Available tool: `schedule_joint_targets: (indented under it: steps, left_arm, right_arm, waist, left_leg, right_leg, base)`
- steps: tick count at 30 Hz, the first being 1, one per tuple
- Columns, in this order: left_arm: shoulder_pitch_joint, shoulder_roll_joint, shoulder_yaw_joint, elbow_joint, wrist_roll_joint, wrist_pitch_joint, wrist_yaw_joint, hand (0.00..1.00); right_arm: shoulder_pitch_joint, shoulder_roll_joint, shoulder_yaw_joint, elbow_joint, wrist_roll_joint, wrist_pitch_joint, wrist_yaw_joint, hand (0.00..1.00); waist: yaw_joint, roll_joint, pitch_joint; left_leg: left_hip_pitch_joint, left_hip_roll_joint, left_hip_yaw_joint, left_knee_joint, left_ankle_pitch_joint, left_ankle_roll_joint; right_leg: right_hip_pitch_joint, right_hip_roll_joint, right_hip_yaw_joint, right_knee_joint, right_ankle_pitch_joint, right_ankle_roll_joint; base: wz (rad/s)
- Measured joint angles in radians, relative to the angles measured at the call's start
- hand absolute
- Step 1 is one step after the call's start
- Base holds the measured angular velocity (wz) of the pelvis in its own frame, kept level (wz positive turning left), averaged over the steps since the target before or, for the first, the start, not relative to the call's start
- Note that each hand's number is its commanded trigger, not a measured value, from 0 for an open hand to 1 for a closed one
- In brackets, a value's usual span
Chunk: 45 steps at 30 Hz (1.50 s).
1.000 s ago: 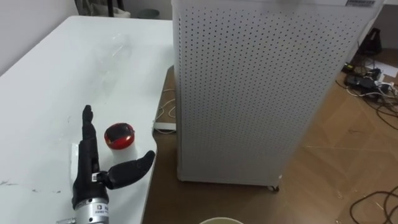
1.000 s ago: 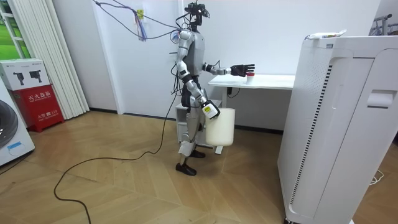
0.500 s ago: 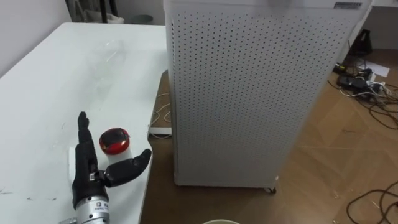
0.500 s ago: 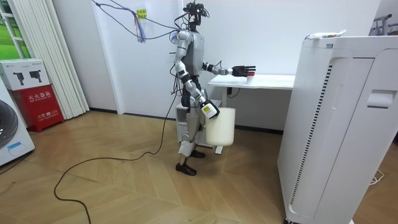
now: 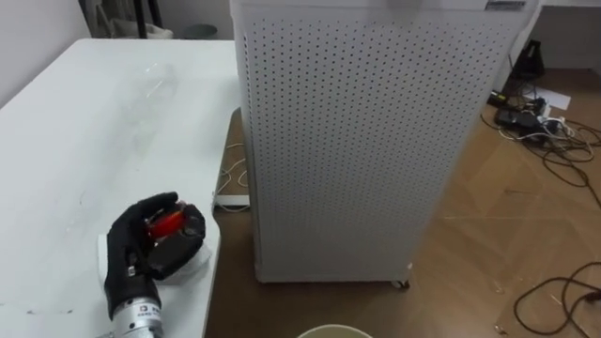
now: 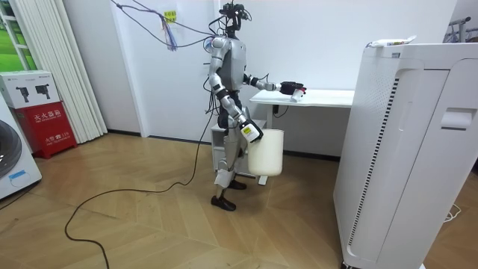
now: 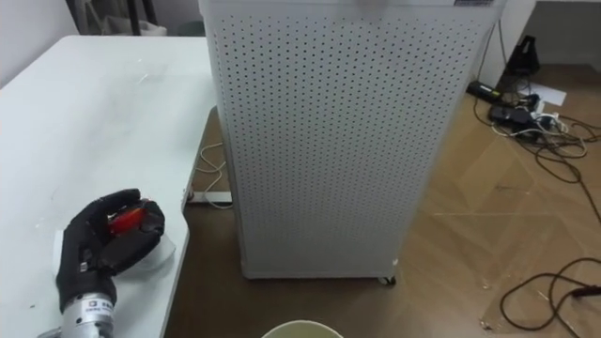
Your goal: Pick garbage
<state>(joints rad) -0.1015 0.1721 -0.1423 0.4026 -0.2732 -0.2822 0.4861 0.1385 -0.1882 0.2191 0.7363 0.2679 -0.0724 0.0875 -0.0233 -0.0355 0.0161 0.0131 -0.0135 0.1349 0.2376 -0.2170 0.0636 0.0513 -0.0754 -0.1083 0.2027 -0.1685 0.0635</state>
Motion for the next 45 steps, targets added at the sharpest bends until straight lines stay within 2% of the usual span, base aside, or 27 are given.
schedule_joint_targets:
  steps: [4,8,17,21,23,26,28,31,36,41,45]
  left_arm:
    - [-0.021,-0.004,0.001,0.028,0.0,0.019,-0.041,1.0]
    - [-0.041,-0.005,-0.014,0.049,-0.022,0.02,-0.067,1.0]
    - [-0.06,-0.006,-0.035,0.054,-0.031,0.032,-0.125,1.0]
    - [-0.068,-0.017,-0.03,0.044,-0.03,0.05,-0.16,1.0]
    - [-0.068,-0.025,-0.028,0.011,-0.031,0.088,-0.196,1.0]
    - [-0.067,-0.042,-0.037,-0.049,-0.064,0.109,-0.233,1.0]
    - [-0.067,-0.051,-0.049,-0.095,-0.096,0.109,-0.261,1.0]
    - [-0.067,-0.049,-0.062,-0.182,-0.14,0.11,-0.301,1.0]
    - [-0.067,-0.041,-0.096,-0.266,-0.188,0.118,-0.369,1.0]
    - [-0.064,-0.042,-0.122,-0.267,-0.188,0.153,-0.458,1.0]
    - [-0.059,-0.038,-0.143,-0.267,-0.191,0.154,-0.499,1.0]
  right_arm:
    - [-0.001,0.0,0.0,0.0,-0.001,0.025,0.0,1.0]
    - [-0.003,0.0,0.002,0.0,0.002,0.043,-0.008,1.0]
    - [-0.019,0.0,0.003,-0.012,0.005,0.046,-0.025,1.0]
    - [-0.055,0.0,0.001,-0.016,0.006,0.046,-0.038,1.0]
    - [-0.074,0.0,-0.001,-0.016,0.006,0.046,-0.047,1.0]
    - [-0.093,0.001,-0.002,-0.02,0.009,0.042,-0.069,1.0]
    - [-0.104,0.004,-0.002,-0.02,0.009,0.042,-0.084,1.0]
    - [-0.126,0.003,-0.005,-0.034,0.01,0.041,-0.095,1.0]
    - [-0.154,-0.002,-0.006,-0.045,0.047,0.041,-0.11,1.0]
    - [-0.18,-0.013,-0.01,-0.045,0.047,0.041,-0.106,1.0]
    - [-0.21,-0.019,-0.016,-0.041,0.047,0.042,-0.102,1.0]
  waist:
    - [0.001,0.0,0.0005]
    - [0.0,0.001,0.0005]
    - [-0.001,0.002,-0.0014]
    - [-0.001,-0.002,-0.0032]
    - [-0.001,-0.009,-0.0062]
    - [0.001,-0.019,-0.008]
    - [0.002,-0.028,-0.0081]
    - [-0.002,-0.035,-0.007]
    - [-0.005,-0.033,-0.0067]
    - [-0.003,-0.021,-0.0059]
    - [-0.004,-0.011,-0.0021]
  left_leg:
    - [-0.001,0.0,0.0,0.0,0.0,0.0]
    - [-0.002,0.0,-0.002,0.0,0.0,0.0]
    - [-0.007,0.0,0.003,0.0,0.0,0.0]
    - [-0.013,0.0,0.002,0.002,0.0,0.0]
    - [-0.026,0.001,0.0,0.009,0.0,0.0]
    - [-0.048,0.0,-0.006,0.023,0.0,0.0]
    - [-0.054,0.001,-0.007,0.031,0.0,0.0]
    - [-0.067,0.0,-0.007,0.036,0.0,0.0]
    - [-0.101,0.001,-0.007,0.06,0.0,0.0]
    - [-0.123,0.002,-0.007,0.063,0.0,0.0]
    - [-0.141,0.003,-0.006,0.07,0.0,0.001]
  right_leg:
    - [-0.001,0.0,0.001,0.002,0.0,0.0]
    - [-0.001,0.001,-0.002,0.002,0.001,-0.001]
    - [-0.011,0.001,0.001,0.003,0.001,-0.002]
    - [-0.018,0.0,0.001,0.004,0.001,-0.002]
    - [-0.023,0.0,-0.005,0.002,0.001,-0.002]
    - [-0.037,-0.001,-0.005,0.003,0.002,-0.003]
    - [-0.038,-0.002,-0.007,0.003,0.002,-0.003]
    - [-0.05,-0.002,-0.005,0.003,0.002,-0.004]
    - [-0.072,-0.003,-0.004,0.003,0.005,-0.008]
    - [-0.101,-0.002,-0.002,0.022,0.006,-0.009]
    - [-0.127,-0.002,0.008,0.042,0.006,-0.009]
  base:
    - [0.0]
    - [0.0]
    - [-0.01]
    - [0.01]
    - [0.07]
    - [0.05]
    - [0.03]
    - [-0.02]
    - [0.0]
    - [-0.01]
    - [-0.04]
